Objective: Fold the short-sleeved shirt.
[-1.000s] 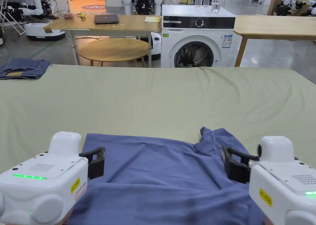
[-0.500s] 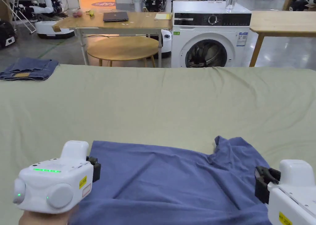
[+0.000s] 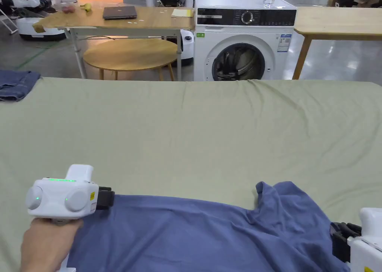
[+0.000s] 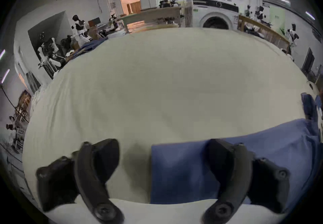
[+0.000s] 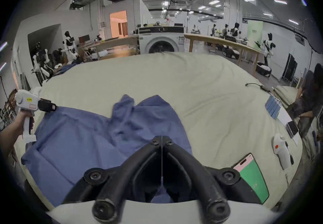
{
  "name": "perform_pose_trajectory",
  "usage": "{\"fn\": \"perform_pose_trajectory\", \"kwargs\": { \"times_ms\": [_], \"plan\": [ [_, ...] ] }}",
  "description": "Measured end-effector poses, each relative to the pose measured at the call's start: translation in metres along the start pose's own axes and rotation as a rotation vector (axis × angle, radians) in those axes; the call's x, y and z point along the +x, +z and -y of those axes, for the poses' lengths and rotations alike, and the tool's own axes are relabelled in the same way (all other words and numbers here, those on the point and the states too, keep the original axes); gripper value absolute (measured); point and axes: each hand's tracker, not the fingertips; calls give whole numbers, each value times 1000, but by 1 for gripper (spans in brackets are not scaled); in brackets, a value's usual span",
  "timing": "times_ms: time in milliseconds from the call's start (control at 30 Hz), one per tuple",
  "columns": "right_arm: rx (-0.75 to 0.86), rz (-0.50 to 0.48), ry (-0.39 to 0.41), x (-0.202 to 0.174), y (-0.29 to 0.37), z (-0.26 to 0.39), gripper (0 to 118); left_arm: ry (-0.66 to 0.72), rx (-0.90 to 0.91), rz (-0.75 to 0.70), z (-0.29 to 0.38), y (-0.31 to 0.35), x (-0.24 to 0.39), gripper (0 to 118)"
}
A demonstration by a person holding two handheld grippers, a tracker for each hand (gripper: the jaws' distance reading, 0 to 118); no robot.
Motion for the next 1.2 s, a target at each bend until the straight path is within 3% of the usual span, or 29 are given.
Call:
{"fn": "perform_pose_trajectory", "kwargs": {
  "times_ms": [67, 100, 133, 200, 233, 267, 400, 467, 533, 567, 600, 800, 1000, 1200],
  "plan": [
    [-35, 25, 0, 10, -20, -8, 0, -20, -22, 24, -1, 1, 5, 97],
    [-56, 34, -3, 15, -32, -12, 9, -30, -8, 28, -1, 7, 6, 81],
    [-81, 47, -10, 19, -44, -16, 30, -56, 4, 67, -1, 16, 8, 60],
    [-151, 33, -9, 24, -71, -24, 99, -127, 40, 53, 0, 37, 18, 0],
    [-179, 23, -8, 26, -85, -26, 109, -160, 47, 46, 3, 44, 24, 0],
    [-192, 27, -3, 26, -96, -27, 109, -170, 59, 33, 5, 51, 30, 0],
    [-318, 77, 18, 23, -138, -26, 109, -198, 74, 29, 8, 67, 37, 0],
    [-344, 85, -27, 22, -141, -23, 101, -170, 75, 44, 6, 69, 32, 0],
    [-336, 88, -27, 14, -124, -28, 63, -156, 76, 47, 8, 75, 33, 0],
    [-329, 80, -41, 10, -116, -28, 35, -150, 78, 49, 9, 78, 34, 0],
    [-318, 79, -38, 7, -109, -28, 0, -142, 76, 54, 8, 76, 30, 0],
    [-270, -28, -66, 18, -74, -26, 0, -107, 116, 80, 18, 118, 23, 0],
    [3, -108, -30, 27, 36, -45, 0, -40, 267, 115, 33, 200, -10, 0],
    [124, -167, 29, 25, 136, -16, 0, 0, 357, 158, 92, 278, -48, 0]
  ]
}}
